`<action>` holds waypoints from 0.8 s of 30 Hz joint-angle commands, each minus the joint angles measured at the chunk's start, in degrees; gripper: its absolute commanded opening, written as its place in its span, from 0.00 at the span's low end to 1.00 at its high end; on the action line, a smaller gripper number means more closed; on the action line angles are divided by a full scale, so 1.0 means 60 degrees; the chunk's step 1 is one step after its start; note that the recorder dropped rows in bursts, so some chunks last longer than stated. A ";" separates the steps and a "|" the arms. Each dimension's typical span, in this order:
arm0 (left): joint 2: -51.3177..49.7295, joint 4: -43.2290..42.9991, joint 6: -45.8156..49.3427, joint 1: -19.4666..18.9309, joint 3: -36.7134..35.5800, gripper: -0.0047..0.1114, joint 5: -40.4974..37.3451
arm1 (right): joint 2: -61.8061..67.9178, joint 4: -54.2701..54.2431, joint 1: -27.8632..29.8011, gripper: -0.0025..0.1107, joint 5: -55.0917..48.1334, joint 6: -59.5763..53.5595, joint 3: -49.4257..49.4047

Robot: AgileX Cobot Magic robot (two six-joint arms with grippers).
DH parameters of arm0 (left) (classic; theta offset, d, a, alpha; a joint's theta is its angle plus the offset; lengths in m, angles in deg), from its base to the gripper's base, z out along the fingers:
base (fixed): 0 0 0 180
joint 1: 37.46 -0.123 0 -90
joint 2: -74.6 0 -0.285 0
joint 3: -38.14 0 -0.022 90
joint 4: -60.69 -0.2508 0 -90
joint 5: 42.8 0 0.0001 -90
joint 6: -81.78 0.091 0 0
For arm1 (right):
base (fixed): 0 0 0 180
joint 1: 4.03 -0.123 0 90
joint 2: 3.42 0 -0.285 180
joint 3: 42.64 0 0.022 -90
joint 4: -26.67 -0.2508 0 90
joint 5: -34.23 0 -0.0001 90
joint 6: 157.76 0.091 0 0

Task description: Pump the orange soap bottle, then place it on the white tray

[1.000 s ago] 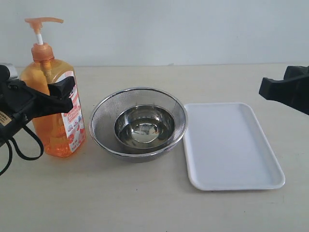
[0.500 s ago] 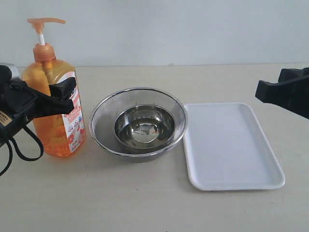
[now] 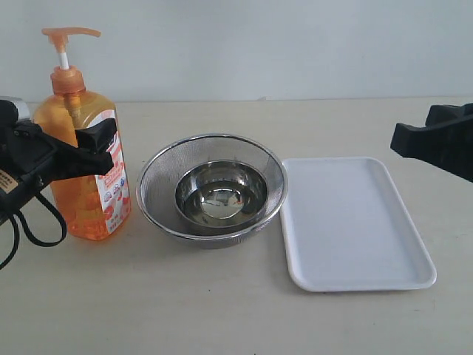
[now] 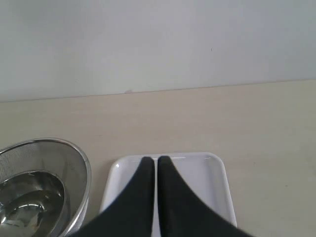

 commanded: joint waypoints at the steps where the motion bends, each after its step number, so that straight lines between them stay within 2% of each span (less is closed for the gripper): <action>1: 0.0044 -0.0076 0.0114 0.0009 -0.0108 0.08 -0.0359 | -0.0097 0.0055 0.0001 0.02 0.0014 0.0012 -0.0071; 18: 0.0044 -0.0076 0.0114 0.0009 -0.0108 0.08 -0.0359 | -0.0289 0.0055 0.0001 0.02 0.0097 0.0046 -0.0071; 22: 0.0044 -0.0076 0.0114 0.0009 -0.0108 0.08 -0.0359 | -0.1038 -0.0013 0.0160 0.02 0.0848 -0.0021 -0.0071; 24: 0.0044 -0.0076 0.0114 0.0009 -0.0108 0.08 -0.0359 | -0.1491 0.0055 0.0706 0.02 0.2015 -0.0021 -0.0171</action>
